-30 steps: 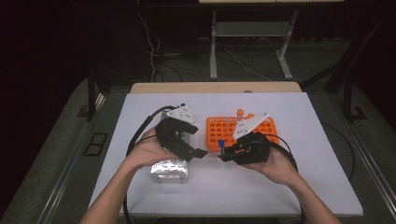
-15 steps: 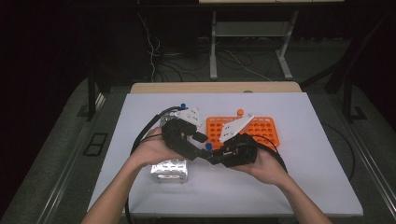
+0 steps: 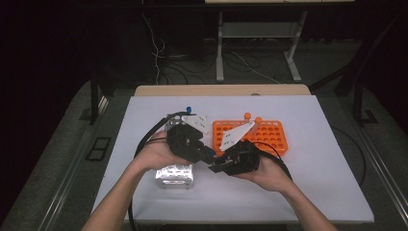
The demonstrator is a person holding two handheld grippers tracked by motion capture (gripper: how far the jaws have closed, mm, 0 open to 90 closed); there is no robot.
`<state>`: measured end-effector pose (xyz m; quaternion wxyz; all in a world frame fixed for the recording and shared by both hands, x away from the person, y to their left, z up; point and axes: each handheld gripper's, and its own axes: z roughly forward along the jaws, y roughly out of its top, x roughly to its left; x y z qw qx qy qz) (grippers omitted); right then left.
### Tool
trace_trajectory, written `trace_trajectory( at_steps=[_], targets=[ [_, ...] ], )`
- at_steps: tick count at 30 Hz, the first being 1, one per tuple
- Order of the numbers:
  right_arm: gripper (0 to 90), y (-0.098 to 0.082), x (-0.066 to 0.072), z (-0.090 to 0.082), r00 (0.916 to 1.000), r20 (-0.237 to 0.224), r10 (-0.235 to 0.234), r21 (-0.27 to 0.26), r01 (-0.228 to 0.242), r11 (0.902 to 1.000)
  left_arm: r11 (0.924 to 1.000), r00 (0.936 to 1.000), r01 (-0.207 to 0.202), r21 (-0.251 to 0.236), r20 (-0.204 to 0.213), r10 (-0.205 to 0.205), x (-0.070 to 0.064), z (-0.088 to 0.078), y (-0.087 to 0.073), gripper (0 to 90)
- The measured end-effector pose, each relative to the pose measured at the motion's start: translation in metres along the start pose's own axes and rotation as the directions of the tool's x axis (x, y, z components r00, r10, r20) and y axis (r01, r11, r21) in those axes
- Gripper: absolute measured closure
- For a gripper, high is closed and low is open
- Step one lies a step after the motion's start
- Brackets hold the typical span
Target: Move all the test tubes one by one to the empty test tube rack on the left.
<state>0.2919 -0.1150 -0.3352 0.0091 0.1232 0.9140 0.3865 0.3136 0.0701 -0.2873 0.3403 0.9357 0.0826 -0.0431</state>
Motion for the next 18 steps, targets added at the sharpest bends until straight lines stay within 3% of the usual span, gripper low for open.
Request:
trace_trajectory(
  at_steps=[7,18],
  targets=[
    [63.9,-0.003,-0.004,-0.005,0.9995,0.017,0.028,-0.021,-0.028,0.9994,0.9999,0.9998,0.001,0.015,-0.019,0.000,0.004,-0.009,0.002,74.2],
    [48.5,-0.022,-0.010,-0.025,0.9938,0.055,0.097,-0.052,-0.094,0.9942,0.9984,0.9925,0.055,0.008,-0.110,-0.054,0.024,-0.036,0.003,74.3]
  ],
)
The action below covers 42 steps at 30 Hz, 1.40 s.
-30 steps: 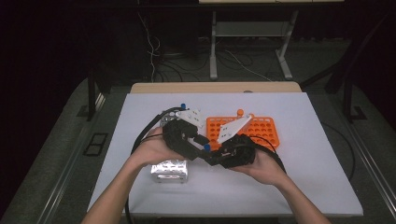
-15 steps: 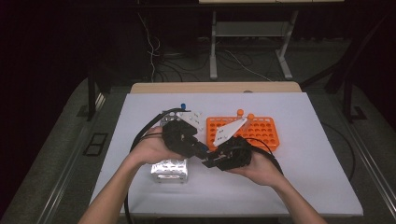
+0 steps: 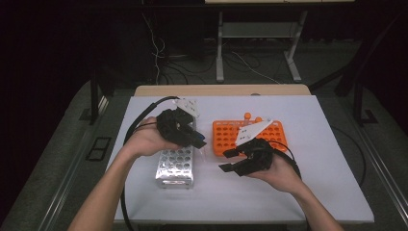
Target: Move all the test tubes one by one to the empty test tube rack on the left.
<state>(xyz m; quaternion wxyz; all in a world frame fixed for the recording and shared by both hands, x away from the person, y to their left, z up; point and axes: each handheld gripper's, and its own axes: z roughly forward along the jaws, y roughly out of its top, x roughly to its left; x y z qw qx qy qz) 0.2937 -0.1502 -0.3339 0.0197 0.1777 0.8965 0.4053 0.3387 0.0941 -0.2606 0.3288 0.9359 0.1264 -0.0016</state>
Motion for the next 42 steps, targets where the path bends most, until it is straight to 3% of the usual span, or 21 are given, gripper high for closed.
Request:
trace_trajectory(
  at_steps=[8,13,18,20,31,42],
  targets=[
    [36.0,-0.014,-0.004,-0.016,0.9987,0.026,0.043,-0.008,-0.043,0.9990,0.9991,0.9977,0.042,-0.004,-0.053,-0.042,0.018,-0.014,0.000,74.3],
    [19.2,-0.020,-0.007,-0.026,0.9950,0.058,0.082,-0.022,-0.081,0.9965,0.9976,0.9943,0.067,-0.014,-0.082,-0.068,0.028,-0.020,-0.001,74.3],
    [10.6,-0.026,-0.013,-0.037,0.9888,0.085,0.123,-0.039,-0.120,0.9920,0.9949,0.9880,0.096,-0.031,-0.118,-0.099,0.039,-0.024,-0.005,74.4],
    [1.4,-0.029,-0.015,-0.041,0.9868,0.091,0.134,-0.043,-0.130,0.9905,0.9938,0.9849,0.106,-0.031,-0.134,-0.110,0.043,-0.025,-0.005,74.4],
    [0.5,-0.043,-0.024,-0.057,0.9767,0.127,0.173,-0.053,-0.167,0.9845,0.9869,0.9662,0.157,-0.036,-0.201,-0.162,0.063,-0.022,-0.003,74.4],
    [0.5,-0.066,-0.036,-0.063,0.9652,0.130,0.227,-0.063,-0.220,0.9734,0.9791,0.9461,0.199,-0.042,-0.252,-0.203,0.085,-0.013,-0.005,74.5]
  ],
)
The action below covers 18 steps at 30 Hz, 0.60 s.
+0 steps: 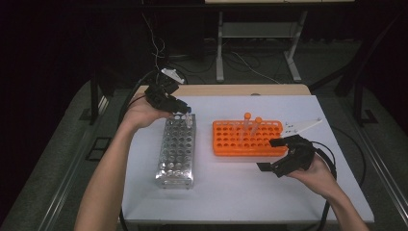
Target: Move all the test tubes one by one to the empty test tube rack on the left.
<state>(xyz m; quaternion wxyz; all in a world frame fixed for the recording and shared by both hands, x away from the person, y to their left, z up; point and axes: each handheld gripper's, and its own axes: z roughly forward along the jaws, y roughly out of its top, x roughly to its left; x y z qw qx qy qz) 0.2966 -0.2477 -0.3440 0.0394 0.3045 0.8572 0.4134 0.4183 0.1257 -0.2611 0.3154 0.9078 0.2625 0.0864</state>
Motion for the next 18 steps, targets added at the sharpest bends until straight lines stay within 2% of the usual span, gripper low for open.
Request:
trace_trajectory(
  at_steps=[7,12,18],
  targets=[
    [0.5,-0.009,-0.009,0.002,0.9996,-0.003,0.029,0.003,-0.029,0.9996,0.9997,0.9994,0.024,-0.009,-0.025,-0.024,0.011,0.010,0.000,74.5],
    [0.5,-0.014,-0.012,0.003,0.9991,-0.005,0.042,0.008,-0.042,0.9991,0.9990,0.9988,0.042,-0.018,-0.022,-0.042,0.020,0.019,0.000,74.5],
    [0.5,-0.020,-0.015,0.004,0.9986,-0.004,0.052,0.005,-0.052,0.9986,0.9988,0.9984,0.048,0.004,-0.030,-0.048,0.024,0.032,-0.001,74.5]
  ],
)
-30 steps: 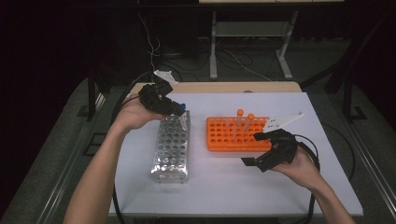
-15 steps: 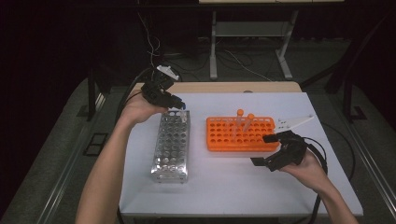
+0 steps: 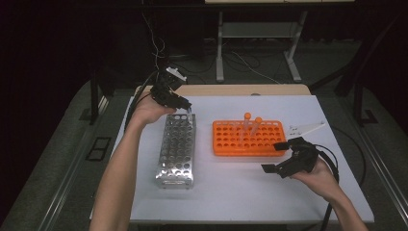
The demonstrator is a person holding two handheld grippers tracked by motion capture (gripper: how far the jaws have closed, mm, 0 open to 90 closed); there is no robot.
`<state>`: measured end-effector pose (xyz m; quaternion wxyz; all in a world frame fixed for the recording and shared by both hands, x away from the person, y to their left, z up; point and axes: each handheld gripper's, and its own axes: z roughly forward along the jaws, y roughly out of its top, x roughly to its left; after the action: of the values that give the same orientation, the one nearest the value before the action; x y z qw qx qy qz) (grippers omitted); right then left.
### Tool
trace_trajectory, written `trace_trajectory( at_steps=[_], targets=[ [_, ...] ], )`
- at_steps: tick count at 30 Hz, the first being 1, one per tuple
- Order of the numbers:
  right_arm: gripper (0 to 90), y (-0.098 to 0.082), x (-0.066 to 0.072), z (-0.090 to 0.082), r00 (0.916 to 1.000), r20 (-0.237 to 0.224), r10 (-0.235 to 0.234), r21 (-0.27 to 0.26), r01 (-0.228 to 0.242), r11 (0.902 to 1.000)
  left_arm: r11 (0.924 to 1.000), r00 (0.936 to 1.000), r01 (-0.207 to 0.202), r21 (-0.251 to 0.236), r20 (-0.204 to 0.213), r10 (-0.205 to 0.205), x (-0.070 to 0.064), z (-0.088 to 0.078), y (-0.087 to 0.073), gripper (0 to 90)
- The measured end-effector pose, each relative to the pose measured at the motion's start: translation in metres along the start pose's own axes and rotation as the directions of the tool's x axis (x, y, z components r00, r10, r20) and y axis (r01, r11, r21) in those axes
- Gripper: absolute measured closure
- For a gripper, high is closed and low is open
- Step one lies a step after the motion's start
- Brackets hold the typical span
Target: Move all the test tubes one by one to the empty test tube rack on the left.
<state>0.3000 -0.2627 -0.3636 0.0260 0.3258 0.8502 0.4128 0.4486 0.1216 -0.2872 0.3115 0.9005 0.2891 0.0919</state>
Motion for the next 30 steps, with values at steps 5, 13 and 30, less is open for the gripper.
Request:
trace_trajectory(
  at_steps=[5,13,30],
  targets=[
    [0.6,-0.001,-0.001,-0.001,1.0000,0.002,-0.001,-0.003,0.001,1.0000,0.9999,1.0000,0.008,0.013,-0.005,-0.008,0.003,0.010,-0.007,74.5],
    [0.5,-0.001,-0.002,-0.001,1.0000,0.007,-0.001,-0.009,0.001,1.0000,0.9993,0.9997,0.025,0.026,0.008,-0.025,0.006,0.021,-0.016,74.4],
    [0.6,0.006,-0.017,0.002,0.9998,0.018,0.012,-0.028,-0.012,0.9995,0.9961,0.9947,0.078,0.041,0.064,-0.080,-0.003,0.020,-0.020,54.1]
  ],
)
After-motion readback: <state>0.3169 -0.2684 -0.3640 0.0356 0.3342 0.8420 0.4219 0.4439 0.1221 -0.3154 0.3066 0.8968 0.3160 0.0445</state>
